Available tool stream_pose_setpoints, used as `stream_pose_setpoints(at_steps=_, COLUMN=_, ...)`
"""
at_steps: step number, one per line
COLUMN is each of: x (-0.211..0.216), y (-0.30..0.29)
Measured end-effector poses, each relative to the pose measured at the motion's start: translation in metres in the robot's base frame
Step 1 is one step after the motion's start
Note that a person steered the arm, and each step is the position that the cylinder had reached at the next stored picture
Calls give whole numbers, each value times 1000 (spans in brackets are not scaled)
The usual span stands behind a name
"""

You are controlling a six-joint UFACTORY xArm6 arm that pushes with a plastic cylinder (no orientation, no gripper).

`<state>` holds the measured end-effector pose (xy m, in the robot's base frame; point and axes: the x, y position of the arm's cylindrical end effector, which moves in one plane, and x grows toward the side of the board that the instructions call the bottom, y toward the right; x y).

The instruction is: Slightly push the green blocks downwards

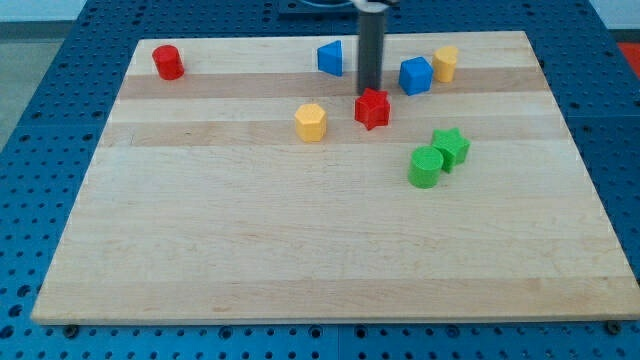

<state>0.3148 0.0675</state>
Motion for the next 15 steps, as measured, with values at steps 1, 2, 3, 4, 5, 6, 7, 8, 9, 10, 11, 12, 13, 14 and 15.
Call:
stream_pose_setpoints(at_steps=1, x=64, y=8)
stream_pose_setpoints(at_steps=2, x=85, y=8)
stream_pose_setpoints(at_steps=3, x=81, y=4)
stream_pose_setpoints(at_steps=4, x=36, y=2)
stream_pose_setpoints(at_steps=5, x=-3, y=-10)
stream_pose_setpoints(at_steps=6, x=-43, y=-11)
stream_pose_setpoints(at_steps=7, x=-89, y=12)
stream_pose_setpoints(at_steps=8, x=-82, y=78)
stream_pose_setpoints(at_steps=9, x=-11, y=80)
stream_pose_setpoints(at_steps=10, x=95, y=81)
stream_pose_setpoints(at_steps=11, x=92, y=81)
stream_pose_setpoints(at_steps=12, x=52, y=87)
stream_pose_setpoints(at_steps=13, x=-3, y=87)
stream_pose_setpoints(at_steps=14, x=-43, y=95)
stream_pose_setpoints(at_steps=15, x=-97, y=90)
